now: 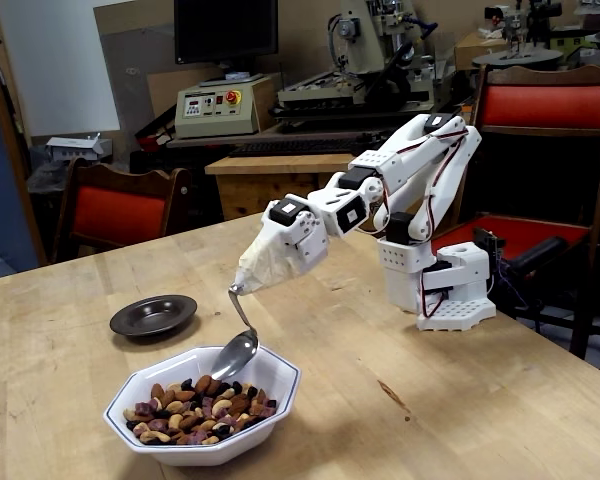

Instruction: Use spoon to take food

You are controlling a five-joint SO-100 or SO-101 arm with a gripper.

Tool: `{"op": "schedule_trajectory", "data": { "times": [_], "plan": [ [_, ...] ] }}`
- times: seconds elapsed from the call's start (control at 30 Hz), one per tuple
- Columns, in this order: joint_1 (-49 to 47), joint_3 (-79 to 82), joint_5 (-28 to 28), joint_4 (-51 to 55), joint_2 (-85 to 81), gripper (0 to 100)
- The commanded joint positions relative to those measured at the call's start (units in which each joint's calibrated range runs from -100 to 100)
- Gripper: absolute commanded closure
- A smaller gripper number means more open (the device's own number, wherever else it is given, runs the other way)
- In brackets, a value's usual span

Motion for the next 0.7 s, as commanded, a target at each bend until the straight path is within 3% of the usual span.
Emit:
{"op": "schedule_trajectory", "data": {
  "times": [0.0, 0.67],
  "plan": [
    [-0.6, -0.7, -0.1, 2.0, -1.2, 95],
    [-0.5, -0.8, 0.0, 8.7, -1.0, 95]
  ]
}}
